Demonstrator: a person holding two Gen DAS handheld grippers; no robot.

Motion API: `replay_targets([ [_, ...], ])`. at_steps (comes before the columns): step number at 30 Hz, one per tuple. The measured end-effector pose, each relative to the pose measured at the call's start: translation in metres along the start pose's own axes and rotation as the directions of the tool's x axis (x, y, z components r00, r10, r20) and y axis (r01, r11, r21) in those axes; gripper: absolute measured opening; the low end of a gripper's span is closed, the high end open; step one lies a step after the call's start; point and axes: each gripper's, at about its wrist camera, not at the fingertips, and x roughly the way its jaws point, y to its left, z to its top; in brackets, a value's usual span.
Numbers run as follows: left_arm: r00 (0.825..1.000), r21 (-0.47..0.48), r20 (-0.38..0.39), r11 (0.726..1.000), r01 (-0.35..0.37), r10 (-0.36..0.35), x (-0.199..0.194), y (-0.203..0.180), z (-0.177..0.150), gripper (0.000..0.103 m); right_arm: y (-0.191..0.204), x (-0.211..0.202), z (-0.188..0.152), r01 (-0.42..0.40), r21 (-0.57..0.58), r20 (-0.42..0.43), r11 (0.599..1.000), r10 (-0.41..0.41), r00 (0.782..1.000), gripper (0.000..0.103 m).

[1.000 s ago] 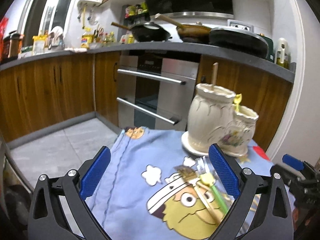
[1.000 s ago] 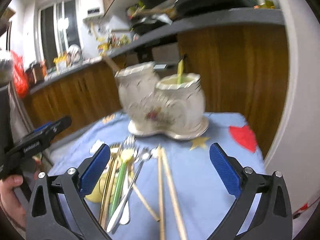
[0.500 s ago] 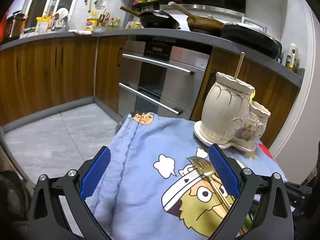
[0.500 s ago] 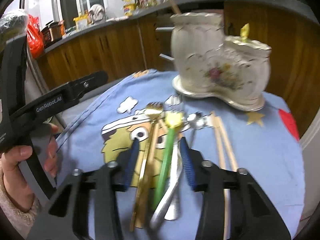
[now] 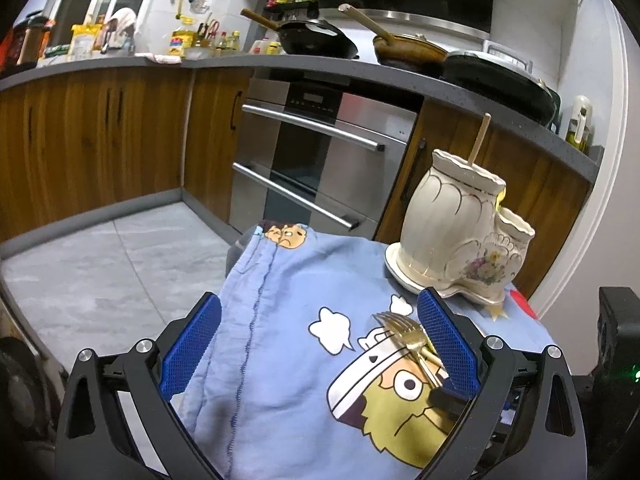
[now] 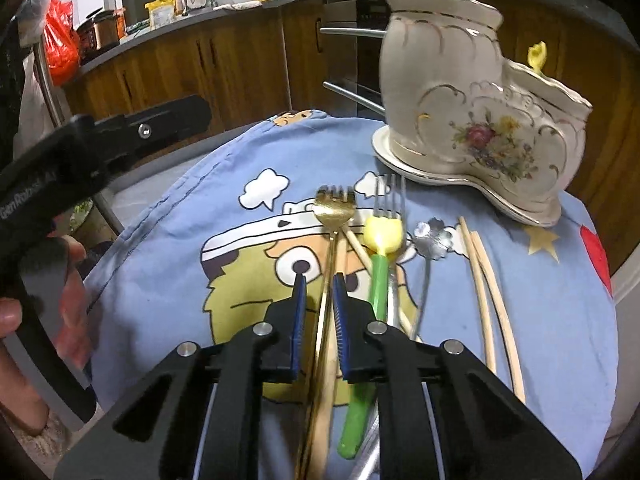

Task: Organize utensils
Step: 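Move the right tool back to the pile and grasp a gold fork, then lift the gold fork with the right tool while the left tool grasps another wooden chopstick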

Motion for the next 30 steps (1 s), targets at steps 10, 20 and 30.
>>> replay_targets([
  [10,1.0,-0.047,0.01,0.999,0.014,-0.013,-0.005,0.01,0.004,0.097,0.005,0.018,0.014,0.025,-0.023,-0.053,0.999,-0.027,0.998,0.013],
  [20,1.0,-0.054,0.007,0.998,0.018,-0.018,-0.005,0.014,0.003,0.097,0.003,0.021,0.018,0.003,0.01,-0.032,1.0,-0.003,0.999,0.006],
  [30,0.999,0.006,-0.03,1.0,0.02,-0.02,0.002,-0.002,-0.002,0.097,-0.032,-0.051,0.001,-0.018,0.063,0.138,0.998,0.01,0.99,0.006],
])
